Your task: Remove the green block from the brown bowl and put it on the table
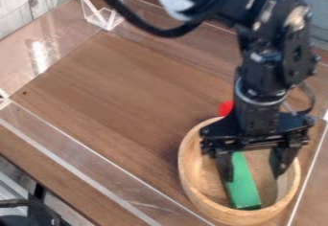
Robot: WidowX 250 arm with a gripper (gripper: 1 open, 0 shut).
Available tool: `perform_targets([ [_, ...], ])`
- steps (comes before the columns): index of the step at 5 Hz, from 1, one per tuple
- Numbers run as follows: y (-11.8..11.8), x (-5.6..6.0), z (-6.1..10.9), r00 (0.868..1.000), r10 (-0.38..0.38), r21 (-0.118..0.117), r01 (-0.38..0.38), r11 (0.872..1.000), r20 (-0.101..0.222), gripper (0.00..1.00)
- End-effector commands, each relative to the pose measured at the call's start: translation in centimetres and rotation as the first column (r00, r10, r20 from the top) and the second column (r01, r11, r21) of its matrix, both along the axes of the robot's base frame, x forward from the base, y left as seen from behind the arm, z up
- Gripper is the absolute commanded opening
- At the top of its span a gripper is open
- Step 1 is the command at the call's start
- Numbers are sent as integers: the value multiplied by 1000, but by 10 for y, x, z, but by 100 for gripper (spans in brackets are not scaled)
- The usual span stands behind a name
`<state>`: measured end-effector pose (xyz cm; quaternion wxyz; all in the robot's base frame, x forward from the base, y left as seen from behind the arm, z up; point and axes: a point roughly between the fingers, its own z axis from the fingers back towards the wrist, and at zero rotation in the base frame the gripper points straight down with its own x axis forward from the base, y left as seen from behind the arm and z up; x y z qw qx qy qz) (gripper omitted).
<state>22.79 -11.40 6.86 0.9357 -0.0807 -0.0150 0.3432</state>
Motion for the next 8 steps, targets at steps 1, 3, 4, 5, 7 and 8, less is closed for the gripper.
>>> perform_targets([
  [1,8,6,4,999,-23,-23,24,999,32,100],
  [3,22,11,-9,996,-91,-32,91,995,15,100],
  [4,24,10,-19,997,-82,-34,82,996,9,100],
  [5,24,9,-30,997,-74,-36,75,997,8,100],
  [7,32,12,-48,989,-146,-16,146,989,4,0],
  [8,33,0,-41,995,-98,2,98,995,1,0],
])
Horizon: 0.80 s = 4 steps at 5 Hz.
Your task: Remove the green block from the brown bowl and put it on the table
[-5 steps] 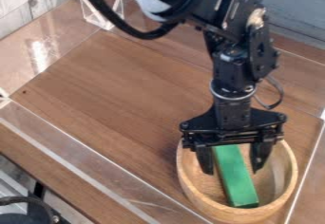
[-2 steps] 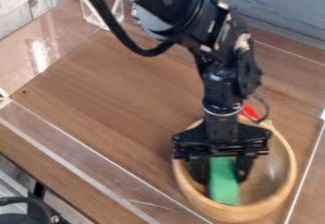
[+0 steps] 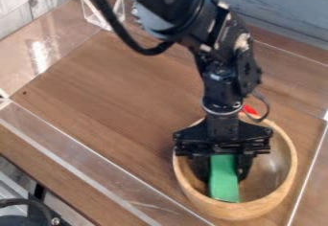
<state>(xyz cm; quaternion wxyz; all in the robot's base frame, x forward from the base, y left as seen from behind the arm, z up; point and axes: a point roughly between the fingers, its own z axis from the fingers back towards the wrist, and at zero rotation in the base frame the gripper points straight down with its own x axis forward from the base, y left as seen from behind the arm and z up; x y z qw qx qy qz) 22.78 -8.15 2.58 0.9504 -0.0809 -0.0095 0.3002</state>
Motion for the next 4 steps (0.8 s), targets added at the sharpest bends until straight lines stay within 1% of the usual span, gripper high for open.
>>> perform_targets([
  [1,1,-11,8,999,43,19,-43,999,4,0],
  [2,-15,-18,13,1000,29,40,-29,999,0,0],
  [3,-30,-24,15,1000,13,56,-13,998,-7,0],
  [4,-21,-21,22,998,64,84,-64,994,1,0],
])
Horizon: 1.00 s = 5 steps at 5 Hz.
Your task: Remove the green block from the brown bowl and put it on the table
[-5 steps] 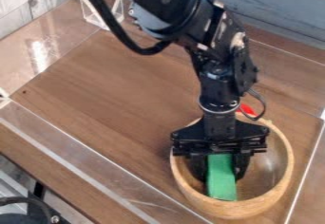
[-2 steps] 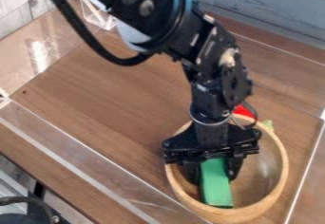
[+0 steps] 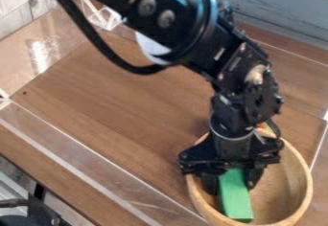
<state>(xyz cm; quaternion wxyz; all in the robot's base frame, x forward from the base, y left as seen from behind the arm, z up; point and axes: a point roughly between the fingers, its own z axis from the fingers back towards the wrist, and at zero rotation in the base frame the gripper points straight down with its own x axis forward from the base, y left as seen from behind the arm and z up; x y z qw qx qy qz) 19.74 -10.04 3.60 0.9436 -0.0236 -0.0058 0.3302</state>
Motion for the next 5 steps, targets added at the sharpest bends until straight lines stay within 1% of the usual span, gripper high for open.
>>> perform_targets([
  [1,9,11,14,998,48,8,-49,999,50,0],
  [2,7,5,27,997,52,27,-54,998,53,0],
  [3,3,-1,36,997,59,35,-61,998,54,0],
  [4,-2,-6,31,987,156,36,-157,987,44,0],
  [5,-7,-9,25,968,248,32,-249,968,34,0],
])
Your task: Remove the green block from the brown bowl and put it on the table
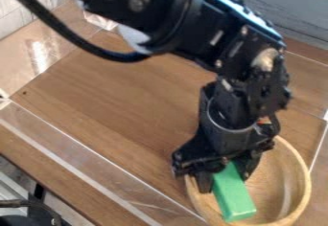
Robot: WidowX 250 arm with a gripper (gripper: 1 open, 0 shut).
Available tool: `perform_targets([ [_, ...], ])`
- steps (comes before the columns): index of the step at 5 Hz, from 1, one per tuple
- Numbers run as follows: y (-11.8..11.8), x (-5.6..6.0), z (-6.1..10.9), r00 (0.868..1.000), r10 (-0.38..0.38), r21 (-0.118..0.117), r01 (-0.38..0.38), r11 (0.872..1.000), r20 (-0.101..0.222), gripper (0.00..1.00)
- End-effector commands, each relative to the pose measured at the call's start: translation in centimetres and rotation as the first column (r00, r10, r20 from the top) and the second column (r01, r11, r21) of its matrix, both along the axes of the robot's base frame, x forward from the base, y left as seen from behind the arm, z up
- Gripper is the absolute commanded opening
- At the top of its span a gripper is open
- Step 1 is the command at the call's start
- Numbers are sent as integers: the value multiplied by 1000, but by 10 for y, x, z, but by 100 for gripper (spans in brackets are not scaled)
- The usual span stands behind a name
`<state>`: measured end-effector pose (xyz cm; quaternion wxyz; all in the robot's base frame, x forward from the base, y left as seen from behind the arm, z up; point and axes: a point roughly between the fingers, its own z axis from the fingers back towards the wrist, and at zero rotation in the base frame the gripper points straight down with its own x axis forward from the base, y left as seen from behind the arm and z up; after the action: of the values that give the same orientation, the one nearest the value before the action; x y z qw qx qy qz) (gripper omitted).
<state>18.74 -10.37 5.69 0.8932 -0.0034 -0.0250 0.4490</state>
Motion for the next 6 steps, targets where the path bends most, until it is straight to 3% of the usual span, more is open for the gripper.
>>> perform_targets([
  [1,-1,0,-5,1000,-29,-13,29,999,9,0],
  [2,0,-1,-11,999,-50,-6,51,999,16,0],
  [4,22,12,4,990,-114,107,106,989,78,0],
  [6,13,9,26,976,-201,163,186,969,81,0],
])
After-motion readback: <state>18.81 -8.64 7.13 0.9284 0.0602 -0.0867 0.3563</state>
